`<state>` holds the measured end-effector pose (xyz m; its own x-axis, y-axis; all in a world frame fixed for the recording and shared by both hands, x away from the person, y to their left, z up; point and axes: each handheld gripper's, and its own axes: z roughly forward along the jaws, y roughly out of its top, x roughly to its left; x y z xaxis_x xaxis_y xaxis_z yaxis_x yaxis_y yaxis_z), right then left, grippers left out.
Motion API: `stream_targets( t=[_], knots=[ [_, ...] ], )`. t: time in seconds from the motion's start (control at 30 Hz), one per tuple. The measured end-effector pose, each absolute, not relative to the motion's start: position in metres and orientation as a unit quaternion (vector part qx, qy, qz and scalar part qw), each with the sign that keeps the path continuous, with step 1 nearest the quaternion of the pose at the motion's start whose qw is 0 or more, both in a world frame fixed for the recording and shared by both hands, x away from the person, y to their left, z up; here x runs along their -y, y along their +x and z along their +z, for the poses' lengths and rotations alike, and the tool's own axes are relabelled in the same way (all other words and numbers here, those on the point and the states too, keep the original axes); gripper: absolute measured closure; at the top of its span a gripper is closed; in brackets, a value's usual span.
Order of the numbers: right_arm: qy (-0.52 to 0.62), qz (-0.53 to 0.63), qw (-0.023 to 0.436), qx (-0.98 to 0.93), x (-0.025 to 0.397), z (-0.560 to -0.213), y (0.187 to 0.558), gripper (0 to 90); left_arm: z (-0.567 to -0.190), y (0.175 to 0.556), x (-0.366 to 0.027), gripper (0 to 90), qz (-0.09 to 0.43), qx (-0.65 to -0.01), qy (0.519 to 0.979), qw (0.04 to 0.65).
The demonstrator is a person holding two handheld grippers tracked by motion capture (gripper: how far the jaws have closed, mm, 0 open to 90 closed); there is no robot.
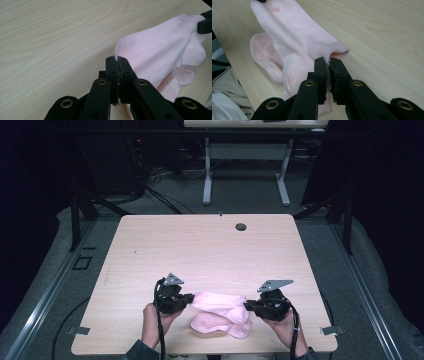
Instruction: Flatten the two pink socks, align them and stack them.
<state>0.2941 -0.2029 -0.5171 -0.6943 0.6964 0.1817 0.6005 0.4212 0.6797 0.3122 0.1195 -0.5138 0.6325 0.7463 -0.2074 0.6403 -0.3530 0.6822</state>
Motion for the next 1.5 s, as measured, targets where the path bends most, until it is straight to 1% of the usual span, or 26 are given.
stream_targets(
  t=[0.17, 0.37, 0.57, 0.9, 1.0, 1.27, 1.4, 1.47, 1.5],
  knots=[
    [0.382, 0.386, 0.062, -0.837, 0.207, -0.513, 0.287, 83.5, -0.511, 0.302, -0.119, 88.5, 0.071, -0.415, 0.819, 0.389],
    [0.384, 0.386, 0.074, -0.836, 0.21, -0.507, 0.279, 83.5, -0.511, 0.293, -0.119, 88.5, 0.07, -0.411, 0.818, 0.397],
    [0.381, 0.386, 0.07, -0.837, 0.209, -0.506, 0.277, 83.5, -0.51, 0.287, -0.121, 88.5, 0.071, -0.416, 0.812, 0.404],
    [0.374, 0.382, 0.062, -0.842, 0.21, -0.504, 0.273, 83.6, -0.512, 0.28, -0.121, 88.4, 0.069, -0.412, 0.814, 0.404],
    [0.372, 0.38, 0.06, -0.845, 0.211, -0.503, 0.271, 83.5, -0.514, 0.277, -0.12, 88.4, 0.062, -0.413, 0.814, 0.403],
    [0.38, 0.36, 0.056, -0.85, 0.211, -0.513, 0.272, 83.4, -0.532, 0.272, -0.114, 88.4, 0.047, -0.42, 0.817, 0.391],
    [0.38, 0.35, 0.044, -0.855, 0.21, -0.517, 0.272, 83.2, -0.535, 0.271, -0.114, 88.4, 0.042, -0.421, 0.818, 0.389],
    [0.38, 0.351, 0.044, -0.855, 0.21, -0.518, 0.271, 83.1, -0.533, 0.269, -0.115, 88.4, 0.053, -0.418, 0.819, 0.389],
    [0.381, 0.355, 0.042, -0.853, 0.21, -0.519, 0.272, 82.9, -0.534, 0.27, -0.115, 88.4, 0.05, -0.418, 0.82, 0.388]
  ],
)
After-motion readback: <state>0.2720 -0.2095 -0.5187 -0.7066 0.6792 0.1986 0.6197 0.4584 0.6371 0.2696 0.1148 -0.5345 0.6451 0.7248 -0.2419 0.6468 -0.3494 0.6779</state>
